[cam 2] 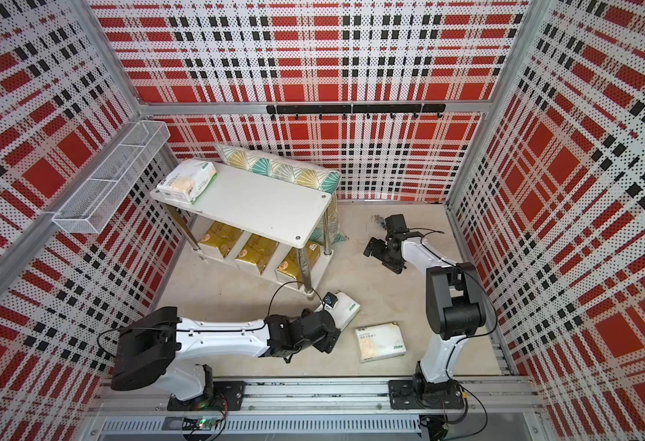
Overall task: Place the tissue boxes on the shelf by color
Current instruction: Pick up the box of tissues from the center of the board.
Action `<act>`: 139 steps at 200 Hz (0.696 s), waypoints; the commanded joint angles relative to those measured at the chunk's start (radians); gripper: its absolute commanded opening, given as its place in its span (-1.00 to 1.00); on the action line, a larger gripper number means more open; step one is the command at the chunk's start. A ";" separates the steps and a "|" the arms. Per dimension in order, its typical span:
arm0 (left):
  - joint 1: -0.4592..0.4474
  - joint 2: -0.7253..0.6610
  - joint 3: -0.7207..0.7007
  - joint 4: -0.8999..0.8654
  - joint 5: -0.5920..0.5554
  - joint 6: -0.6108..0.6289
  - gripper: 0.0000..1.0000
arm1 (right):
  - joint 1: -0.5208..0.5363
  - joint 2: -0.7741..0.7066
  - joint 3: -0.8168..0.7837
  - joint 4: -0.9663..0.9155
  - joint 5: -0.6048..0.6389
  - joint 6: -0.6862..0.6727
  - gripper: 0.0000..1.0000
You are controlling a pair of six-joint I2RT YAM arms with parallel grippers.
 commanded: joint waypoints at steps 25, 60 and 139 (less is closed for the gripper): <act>-0.046 -0.085 0.100 -0.060 -0.065 0.021 0.63 | -0.010 -0.038 -0.008 -0.007 0.011 -0.009 1.00; -0.076 -0.127 0.173 -0.093 -0.091 0.030 0.62 | -0.015 -0.037 -0.006 -0.012 0.017 -0.012 1.00; -0.084 -0.190 0.330 -0.123 -0.103 0.097 0.62 | -0.021 -0.029 0.016 -0.031 0.026 -0.012 1.00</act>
